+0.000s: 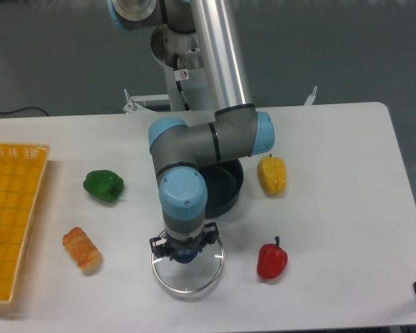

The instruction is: Open the lid

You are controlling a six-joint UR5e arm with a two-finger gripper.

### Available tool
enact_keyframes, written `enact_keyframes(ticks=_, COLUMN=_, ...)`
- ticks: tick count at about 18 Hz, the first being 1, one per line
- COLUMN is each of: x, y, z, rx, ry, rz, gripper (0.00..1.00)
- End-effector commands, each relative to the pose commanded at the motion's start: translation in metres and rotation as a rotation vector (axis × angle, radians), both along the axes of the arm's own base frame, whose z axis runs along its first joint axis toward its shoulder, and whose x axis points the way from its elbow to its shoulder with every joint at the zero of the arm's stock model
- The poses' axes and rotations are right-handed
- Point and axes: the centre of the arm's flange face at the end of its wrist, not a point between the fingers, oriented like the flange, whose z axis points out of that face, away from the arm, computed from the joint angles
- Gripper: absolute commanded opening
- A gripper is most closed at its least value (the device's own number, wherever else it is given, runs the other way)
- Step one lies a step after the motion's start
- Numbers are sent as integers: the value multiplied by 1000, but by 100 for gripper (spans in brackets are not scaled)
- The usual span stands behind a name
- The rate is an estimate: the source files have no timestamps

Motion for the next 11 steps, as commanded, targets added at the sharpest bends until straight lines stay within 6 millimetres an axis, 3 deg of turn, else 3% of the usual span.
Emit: enact_keyframes(ticks=11, x=2, y=-4, z=-6, rx=-16, ry=-1, rz=-12, gripper=40)
